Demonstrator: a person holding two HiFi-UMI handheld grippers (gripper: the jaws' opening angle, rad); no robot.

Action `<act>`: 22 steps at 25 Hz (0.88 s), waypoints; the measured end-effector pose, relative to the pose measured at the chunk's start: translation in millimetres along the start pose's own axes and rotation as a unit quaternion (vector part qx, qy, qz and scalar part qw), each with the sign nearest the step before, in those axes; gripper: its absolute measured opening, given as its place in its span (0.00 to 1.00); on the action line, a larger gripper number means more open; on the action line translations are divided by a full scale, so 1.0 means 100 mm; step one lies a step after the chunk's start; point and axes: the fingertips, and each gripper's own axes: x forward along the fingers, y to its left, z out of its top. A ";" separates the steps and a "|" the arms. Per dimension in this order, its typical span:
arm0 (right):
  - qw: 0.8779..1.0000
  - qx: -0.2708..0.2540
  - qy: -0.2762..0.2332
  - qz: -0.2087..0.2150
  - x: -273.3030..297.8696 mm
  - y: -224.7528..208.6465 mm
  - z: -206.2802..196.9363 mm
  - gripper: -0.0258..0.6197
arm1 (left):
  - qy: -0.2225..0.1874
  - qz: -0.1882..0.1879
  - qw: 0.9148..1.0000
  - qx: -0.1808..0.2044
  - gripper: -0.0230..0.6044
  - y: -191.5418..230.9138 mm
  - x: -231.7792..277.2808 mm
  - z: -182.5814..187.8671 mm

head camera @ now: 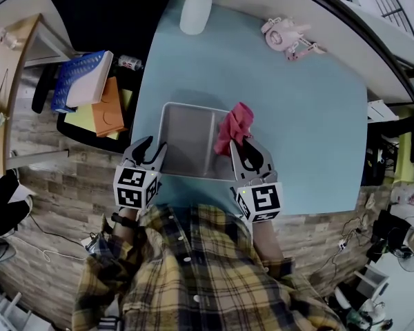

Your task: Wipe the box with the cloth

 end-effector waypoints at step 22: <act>0.990 -0.086 -0.005 0.108 0.58 0.49 0.26 0.12 | -0.008 -0.035 0.999 -0.034 0.19 -0.06 0.03 -0.02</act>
